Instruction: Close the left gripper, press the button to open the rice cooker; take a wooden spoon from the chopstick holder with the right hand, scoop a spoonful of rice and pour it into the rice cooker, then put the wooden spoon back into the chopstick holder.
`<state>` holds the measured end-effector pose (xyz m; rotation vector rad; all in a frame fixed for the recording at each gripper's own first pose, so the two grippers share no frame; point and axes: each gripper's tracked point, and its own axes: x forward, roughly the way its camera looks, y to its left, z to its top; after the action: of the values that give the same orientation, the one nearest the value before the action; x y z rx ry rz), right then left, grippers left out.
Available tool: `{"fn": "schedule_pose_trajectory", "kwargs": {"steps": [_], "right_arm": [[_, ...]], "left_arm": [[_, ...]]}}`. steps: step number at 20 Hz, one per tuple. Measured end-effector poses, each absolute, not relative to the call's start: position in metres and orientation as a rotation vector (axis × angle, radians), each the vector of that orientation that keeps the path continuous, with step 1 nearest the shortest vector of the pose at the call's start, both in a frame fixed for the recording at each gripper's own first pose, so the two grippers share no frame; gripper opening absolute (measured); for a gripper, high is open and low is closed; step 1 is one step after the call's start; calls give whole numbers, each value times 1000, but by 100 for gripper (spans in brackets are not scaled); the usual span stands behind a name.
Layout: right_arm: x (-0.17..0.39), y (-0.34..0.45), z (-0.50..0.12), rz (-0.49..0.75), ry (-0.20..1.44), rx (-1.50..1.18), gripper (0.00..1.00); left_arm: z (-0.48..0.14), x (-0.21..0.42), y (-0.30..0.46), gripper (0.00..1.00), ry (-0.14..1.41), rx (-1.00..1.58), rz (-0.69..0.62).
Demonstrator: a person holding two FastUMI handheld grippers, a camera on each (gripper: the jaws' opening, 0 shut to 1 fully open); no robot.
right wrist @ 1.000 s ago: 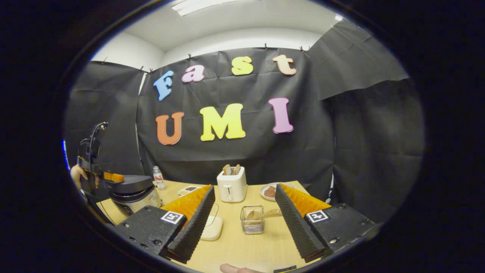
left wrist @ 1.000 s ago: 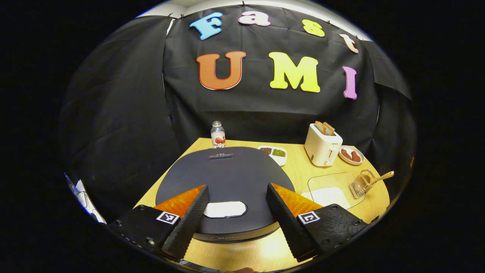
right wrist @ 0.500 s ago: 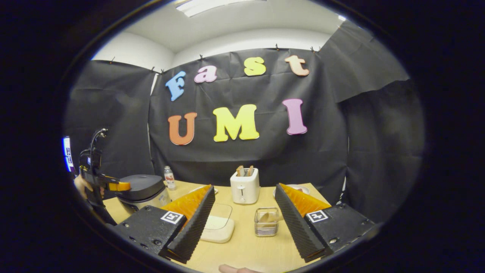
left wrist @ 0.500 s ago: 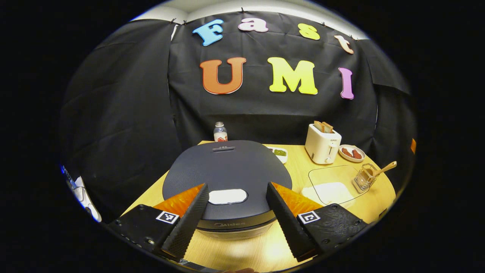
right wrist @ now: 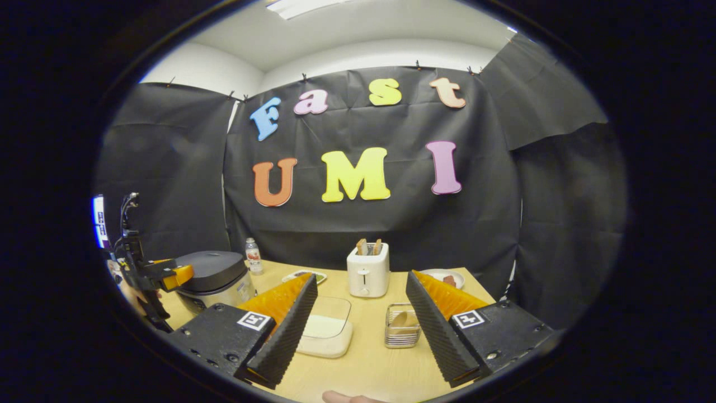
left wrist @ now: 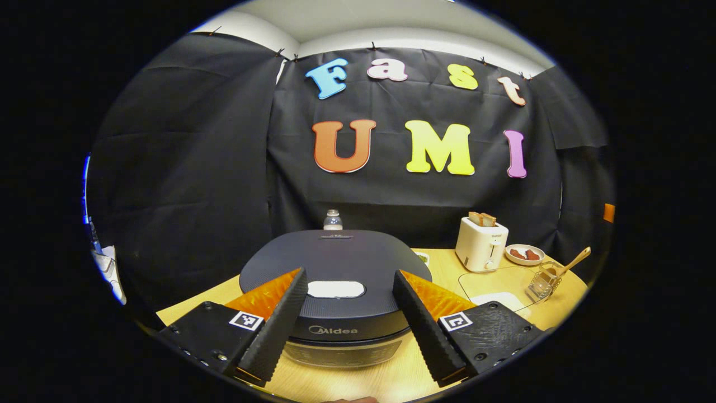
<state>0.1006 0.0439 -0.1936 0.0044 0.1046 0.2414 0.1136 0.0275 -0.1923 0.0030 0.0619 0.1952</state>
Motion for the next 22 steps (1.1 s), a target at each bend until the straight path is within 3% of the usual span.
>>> {"fn": "schedule_pose_trajectory", "kwargs": {"steps": [5,13,22], "right_arm": [[96,44,-191,233,101,-9,99],[99,41,-190,182,119,-32,100],[85,25,-180,131,95,-42,100]], "left_arm": [[-187,115,28,99,7,11,205],[-178,100,25,95,80,-25,208],[-123,67,-4,95,-3,1,145]]}}
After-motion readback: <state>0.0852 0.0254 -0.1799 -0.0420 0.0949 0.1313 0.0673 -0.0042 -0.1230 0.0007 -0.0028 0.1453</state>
